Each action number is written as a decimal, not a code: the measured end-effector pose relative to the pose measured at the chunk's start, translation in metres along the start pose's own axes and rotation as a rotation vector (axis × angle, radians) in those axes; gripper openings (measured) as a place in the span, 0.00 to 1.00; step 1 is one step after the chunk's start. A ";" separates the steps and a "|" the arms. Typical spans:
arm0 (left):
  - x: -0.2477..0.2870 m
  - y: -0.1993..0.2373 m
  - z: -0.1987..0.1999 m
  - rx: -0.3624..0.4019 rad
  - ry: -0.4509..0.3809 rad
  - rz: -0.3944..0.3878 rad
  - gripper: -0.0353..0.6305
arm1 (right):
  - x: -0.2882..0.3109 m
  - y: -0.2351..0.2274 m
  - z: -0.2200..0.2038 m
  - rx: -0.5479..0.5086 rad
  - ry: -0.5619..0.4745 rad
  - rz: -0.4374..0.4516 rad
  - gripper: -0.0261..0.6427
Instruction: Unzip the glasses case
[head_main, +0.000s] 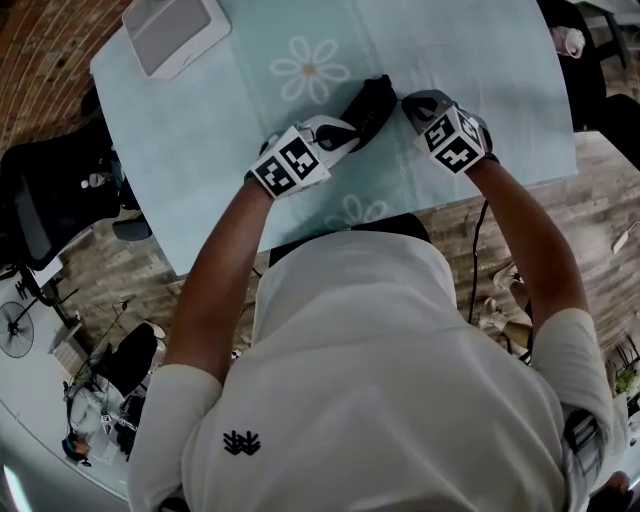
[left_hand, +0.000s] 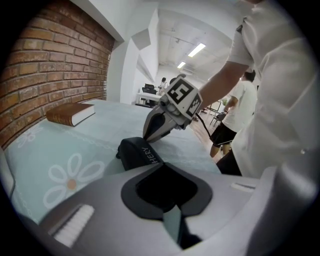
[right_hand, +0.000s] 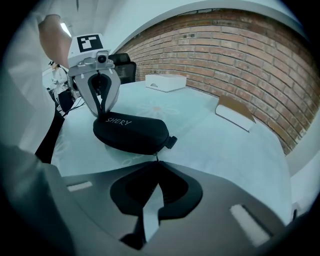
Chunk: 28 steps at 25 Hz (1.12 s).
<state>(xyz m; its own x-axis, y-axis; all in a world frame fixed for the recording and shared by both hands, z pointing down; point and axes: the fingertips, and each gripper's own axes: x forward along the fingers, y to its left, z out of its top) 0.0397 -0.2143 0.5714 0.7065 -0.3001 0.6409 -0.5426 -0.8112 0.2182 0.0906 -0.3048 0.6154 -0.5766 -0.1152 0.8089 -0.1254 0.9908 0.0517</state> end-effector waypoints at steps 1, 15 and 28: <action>0.000 0.000 0.000 -0.001 0.000 0.002 0.13 | 0.000 -0.002 0.001 -0.013 0.001 0.007 0.04; 0.002 -0.002 -0.003 -0.019 0.004 -0.006 0.13 | 0.013 -0.018 0.008 -0.172 0.015 0.105 0.04; 0.003 0.001 -0.002 -0.041 0.005 -0.026 0.13 | 0.025 -0.027 0.020 -0.250 0.016 0.183 0.04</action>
<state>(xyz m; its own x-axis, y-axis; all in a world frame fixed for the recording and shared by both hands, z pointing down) 0.0403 -0.2146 0.5747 0.7185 -0.2769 0.6381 -0.5425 -0.7973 0.2648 0.0637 -0.3360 0.6223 -0.5583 0.0658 0.8270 0.1827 0.9821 0.0452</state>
